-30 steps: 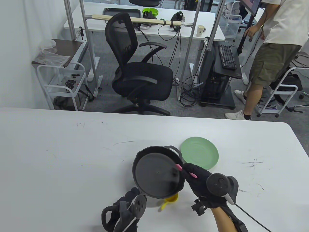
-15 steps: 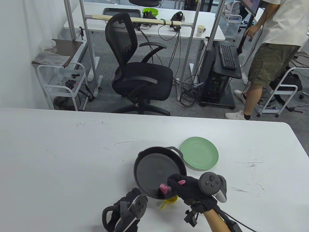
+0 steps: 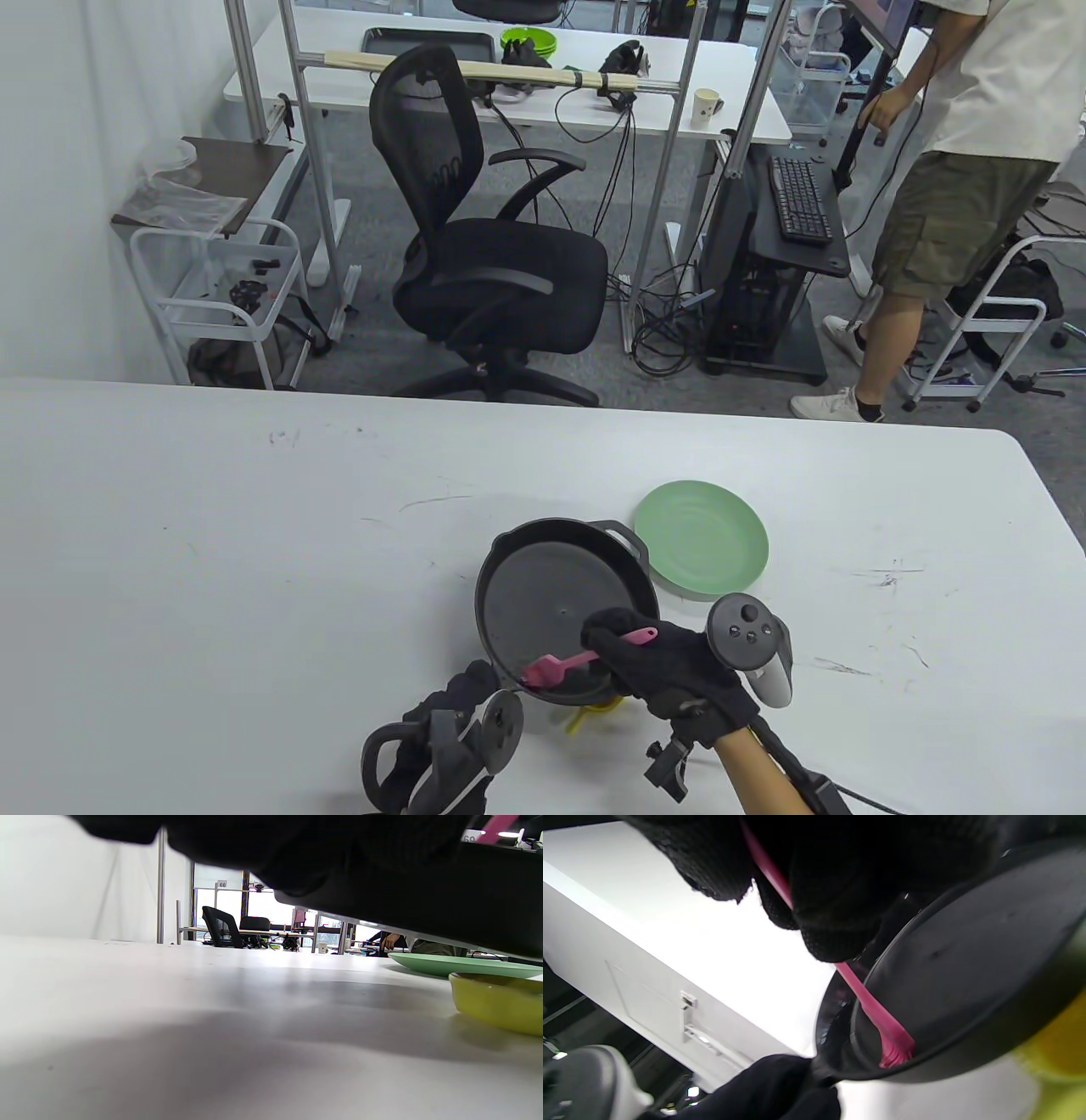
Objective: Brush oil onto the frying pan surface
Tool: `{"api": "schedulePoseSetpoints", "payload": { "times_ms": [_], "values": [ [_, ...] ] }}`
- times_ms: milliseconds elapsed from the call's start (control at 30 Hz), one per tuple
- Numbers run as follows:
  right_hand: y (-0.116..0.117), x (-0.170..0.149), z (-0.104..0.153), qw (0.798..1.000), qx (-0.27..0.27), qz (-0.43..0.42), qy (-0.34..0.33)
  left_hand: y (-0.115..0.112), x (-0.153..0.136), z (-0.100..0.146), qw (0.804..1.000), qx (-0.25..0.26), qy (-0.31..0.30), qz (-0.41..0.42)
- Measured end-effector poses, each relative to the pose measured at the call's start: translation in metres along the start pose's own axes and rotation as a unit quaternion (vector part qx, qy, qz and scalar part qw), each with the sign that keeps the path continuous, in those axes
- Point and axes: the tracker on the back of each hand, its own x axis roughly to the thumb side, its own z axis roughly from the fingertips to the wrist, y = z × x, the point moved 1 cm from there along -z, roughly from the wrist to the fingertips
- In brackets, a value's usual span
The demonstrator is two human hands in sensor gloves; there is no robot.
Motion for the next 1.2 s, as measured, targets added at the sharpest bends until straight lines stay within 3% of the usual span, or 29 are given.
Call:
{"api": "schedulePoseSetpoints", "payload": {
  "times_ms": [433, 633, 867, 1200],
  "values": [
    [-0.035, -0.007, 0.009, 0.983, -0.113, 0.146, 0.025, 0.0, -0.001, 0.0, 1.0, 0.003, 0.003, 0.002],
    [-0.047, 0.007, 0.017, 0.963, -0.172, 0.205, -0.009, 0.0, -0.002, 0.0, 1.0, 0.005, 0.004, 0.001],
    [-0.03, 0.005, 0.011, 0.964, -0.113, 0.239, -0.021, 0.0, -0.002, 0.0, 1.0, 0.007, 0.006, 0.009],
    [0.0, 0.017, 0.005, 0.995, -0.006, 0.089, -0.054, -0.001, -0.004, 0.0, 1.0, -0.003, 0.008, 0.019]
  ]
}}
